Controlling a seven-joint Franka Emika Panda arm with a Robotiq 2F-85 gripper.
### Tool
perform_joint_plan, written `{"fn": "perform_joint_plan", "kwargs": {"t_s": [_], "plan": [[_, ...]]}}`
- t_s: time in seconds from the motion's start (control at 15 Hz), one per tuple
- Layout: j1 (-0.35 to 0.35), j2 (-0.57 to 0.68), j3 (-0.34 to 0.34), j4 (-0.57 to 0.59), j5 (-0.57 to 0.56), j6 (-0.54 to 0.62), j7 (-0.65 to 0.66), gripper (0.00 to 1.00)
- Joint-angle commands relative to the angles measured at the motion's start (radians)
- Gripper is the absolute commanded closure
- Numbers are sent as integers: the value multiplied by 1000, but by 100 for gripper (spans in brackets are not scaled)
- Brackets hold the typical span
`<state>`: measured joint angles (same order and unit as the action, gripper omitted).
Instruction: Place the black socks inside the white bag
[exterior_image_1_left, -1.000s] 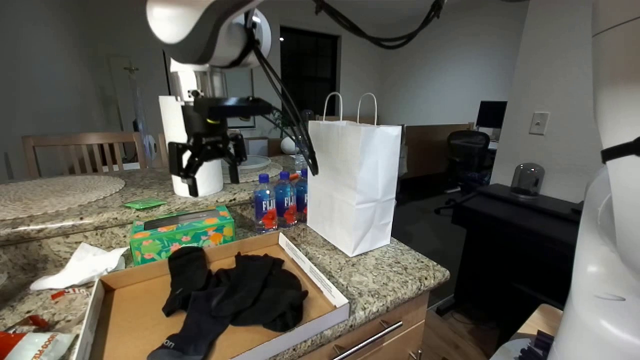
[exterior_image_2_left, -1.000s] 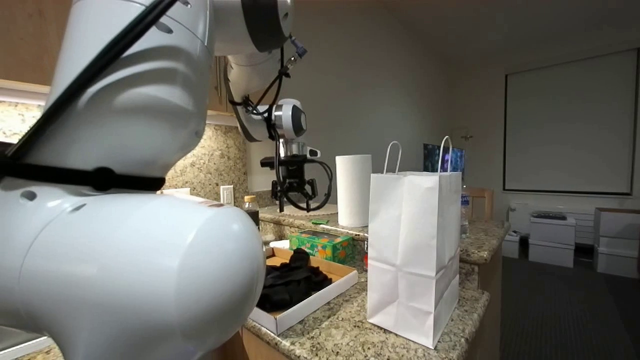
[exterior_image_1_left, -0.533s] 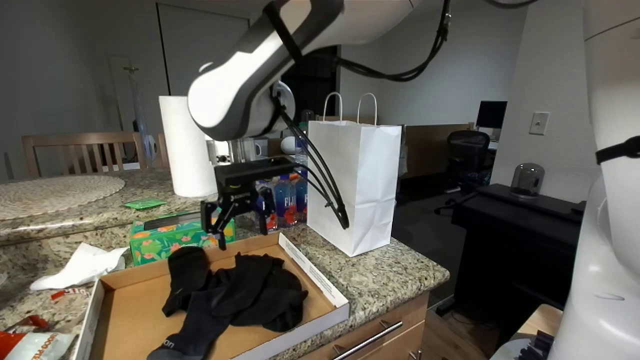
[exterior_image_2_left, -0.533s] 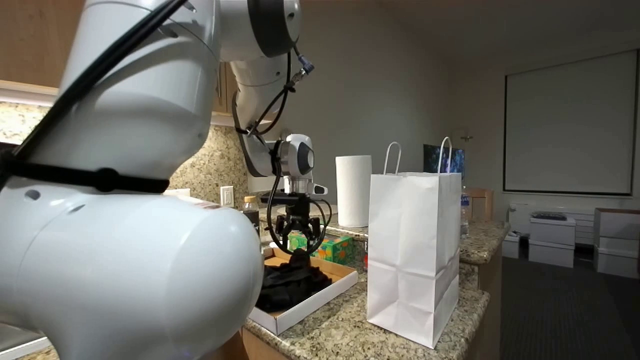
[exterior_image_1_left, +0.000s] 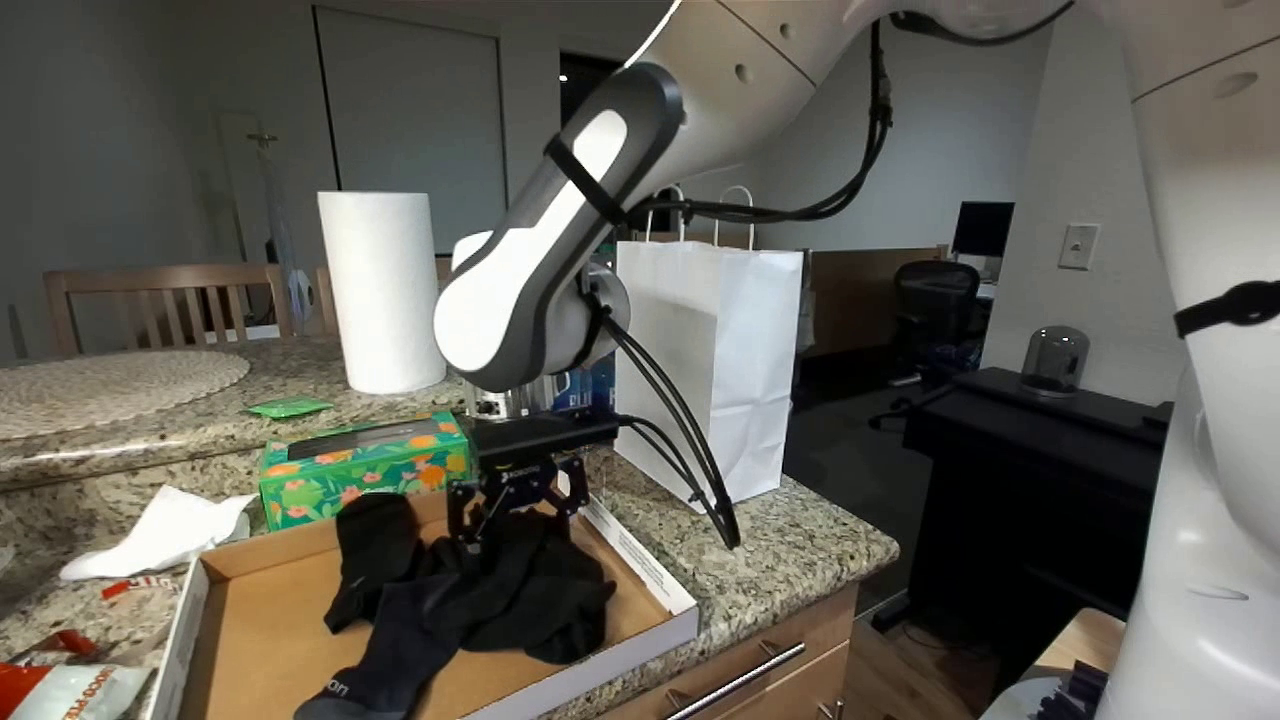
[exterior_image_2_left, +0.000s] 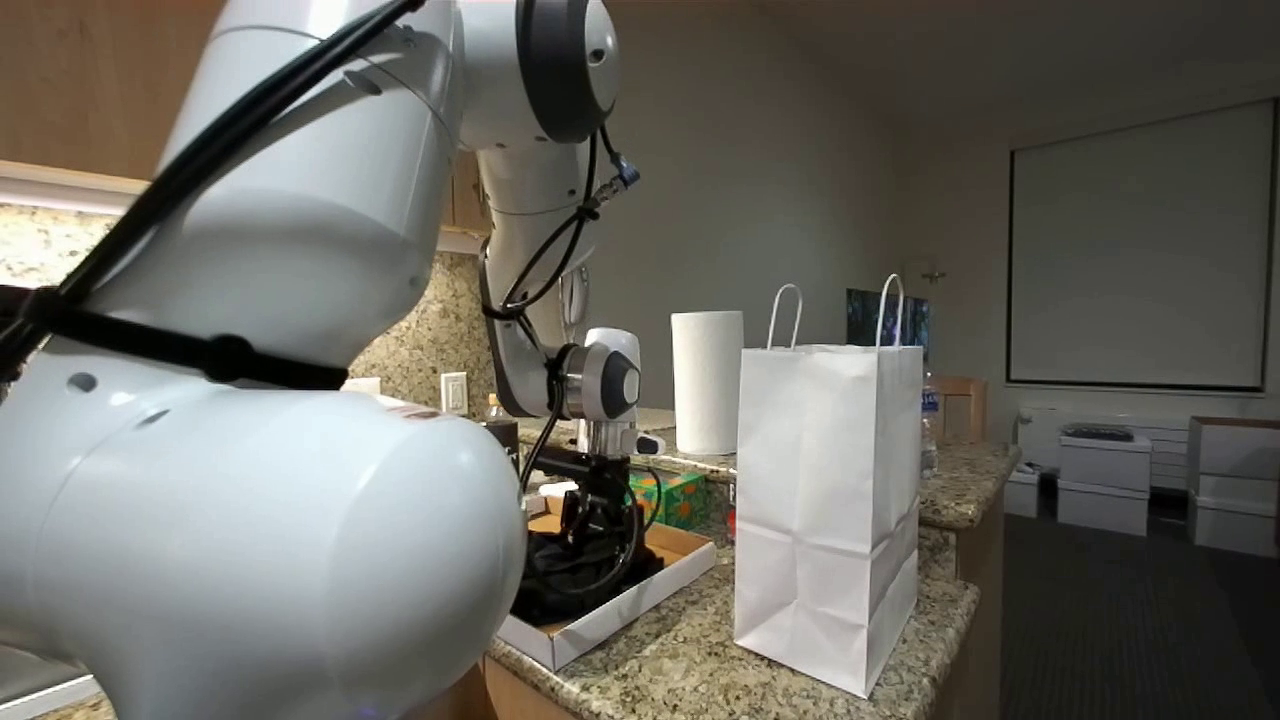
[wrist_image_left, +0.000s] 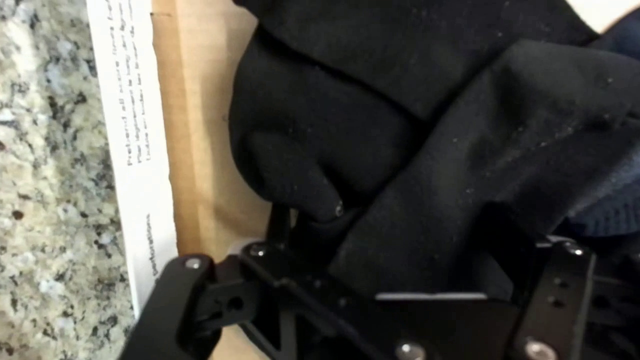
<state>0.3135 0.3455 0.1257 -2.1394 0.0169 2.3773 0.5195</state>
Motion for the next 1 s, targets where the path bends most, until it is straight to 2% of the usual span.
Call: {"fn": "perform_joint_plan", "kwargs": {"t_s": [0.0, 0.6, 0.93], "plan": [[-6, -1, -7, -31, 23, 37, 23, 33], [-6, -44, -16, 2, 9, -54, 9, 91], [9, -111, 7, 48, -22, -166, -7, 90]]}}
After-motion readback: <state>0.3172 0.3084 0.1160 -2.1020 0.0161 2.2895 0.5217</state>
